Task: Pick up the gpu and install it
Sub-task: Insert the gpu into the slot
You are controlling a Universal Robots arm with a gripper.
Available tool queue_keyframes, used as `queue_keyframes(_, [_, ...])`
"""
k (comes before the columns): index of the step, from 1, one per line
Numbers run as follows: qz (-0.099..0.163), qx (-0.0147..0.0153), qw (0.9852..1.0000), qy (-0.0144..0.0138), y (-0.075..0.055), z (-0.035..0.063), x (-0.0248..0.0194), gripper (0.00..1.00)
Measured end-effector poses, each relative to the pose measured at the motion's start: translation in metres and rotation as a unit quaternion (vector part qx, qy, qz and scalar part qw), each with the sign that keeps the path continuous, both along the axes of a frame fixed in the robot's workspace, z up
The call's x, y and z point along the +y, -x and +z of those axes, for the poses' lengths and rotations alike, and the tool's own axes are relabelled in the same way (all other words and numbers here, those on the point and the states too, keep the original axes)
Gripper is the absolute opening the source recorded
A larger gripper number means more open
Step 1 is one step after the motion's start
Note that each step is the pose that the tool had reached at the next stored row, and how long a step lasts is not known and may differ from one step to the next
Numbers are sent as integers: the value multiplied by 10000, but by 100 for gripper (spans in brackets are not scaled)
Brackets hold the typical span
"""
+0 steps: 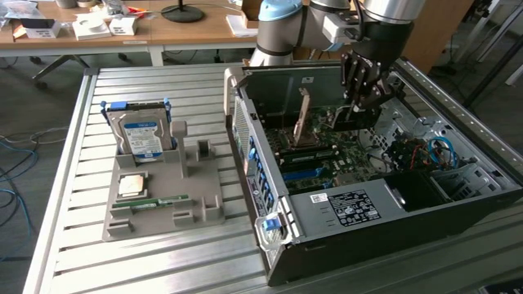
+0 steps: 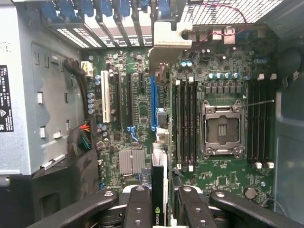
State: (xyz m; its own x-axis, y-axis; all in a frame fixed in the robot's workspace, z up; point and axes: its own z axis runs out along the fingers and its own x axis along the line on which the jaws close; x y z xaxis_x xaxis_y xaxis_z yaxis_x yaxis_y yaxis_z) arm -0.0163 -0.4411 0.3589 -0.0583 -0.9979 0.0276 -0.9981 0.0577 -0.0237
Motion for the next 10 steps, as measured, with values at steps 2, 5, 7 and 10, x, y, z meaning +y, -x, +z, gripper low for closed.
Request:
queue_keyframes(2, [0,0,10000,-16,2,-2,-2,26])
queue_keyframes(5, [-1,0,10000,-49,6,-5,-8,26])
queue_keyframes(7, [0,-1,10000,-75,7,-7,-11,26])
queue_keyframes(10, [0,0,10000,-76,7,-16,-15,26])
